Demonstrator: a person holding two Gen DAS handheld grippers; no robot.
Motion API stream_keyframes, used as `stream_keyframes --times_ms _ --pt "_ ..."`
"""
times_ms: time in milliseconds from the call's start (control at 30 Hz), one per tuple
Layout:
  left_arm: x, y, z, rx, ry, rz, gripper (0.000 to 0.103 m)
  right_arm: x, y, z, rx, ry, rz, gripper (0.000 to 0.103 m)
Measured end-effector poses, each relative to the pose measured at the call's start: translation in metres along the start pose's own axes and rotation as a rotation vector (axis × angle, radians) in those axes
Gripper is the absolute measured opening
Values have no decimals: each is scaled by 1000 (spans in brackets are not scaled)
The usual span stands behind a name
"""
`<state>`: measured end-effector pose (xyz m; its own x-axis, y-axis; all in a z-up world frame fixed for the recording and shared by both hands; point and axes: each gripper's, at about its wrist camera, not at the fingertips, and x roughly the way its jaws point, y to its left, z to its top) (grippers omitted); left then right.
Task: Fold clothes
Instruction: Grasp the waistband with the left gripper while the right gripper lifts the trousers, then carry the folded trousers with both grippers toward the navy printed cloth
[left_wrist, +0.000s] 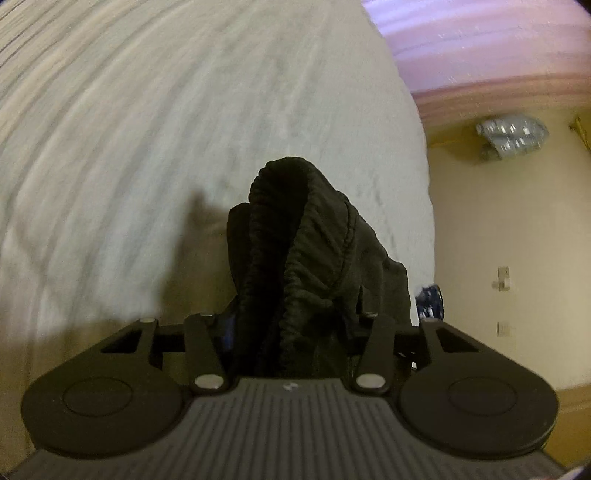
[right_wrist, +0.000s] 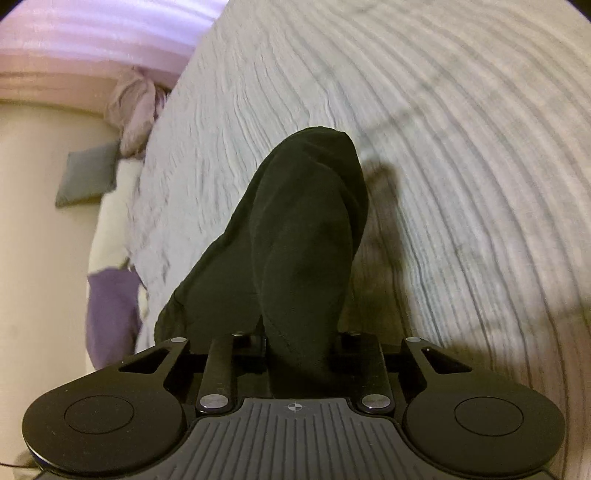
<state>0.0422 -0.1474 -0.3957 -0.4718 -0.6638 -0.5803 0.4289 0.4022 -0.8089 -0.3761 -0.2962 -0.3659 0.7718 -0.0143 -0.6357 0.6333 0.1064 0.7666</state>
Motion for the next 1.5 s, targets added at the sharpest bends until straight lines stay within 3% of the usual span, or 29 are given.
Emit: stream_keyframes --times_ms 200,367,567,833,1033,1133,1267,1400,1500 --pt "58 -73 19 131 111 -38 43 -67 -24 6 94 -146 15 26" --pt "153 -155 12 258 265 -89 43 -150 -75 10 209 -314 2 26" --pt "307 -276 -37 396 458 -161 43 -279 -164 26 365 -542 -40 26" --pt "491 -456 -89 546 550 -283 43 -432 -257 110 436 -783 -73 26" --pt "591 -547 -103 601 546 -295 43 -502 -305 198 424 -864 -83 26" --pt "627 -569 -108 608 553 -270 43 -519 -339 227 443 -860 -60 26" --pt "671 -574 -106 605 575 -224 43 -526 -372 243 473 -839 -57 26" --pt "699 -565 -106 600 572 -198 44 -521 -395 251 485 -830 -74 26" --pt "715 -551 -104 575 562 -182 48 -516 -411 256 461 -839 -103 33"
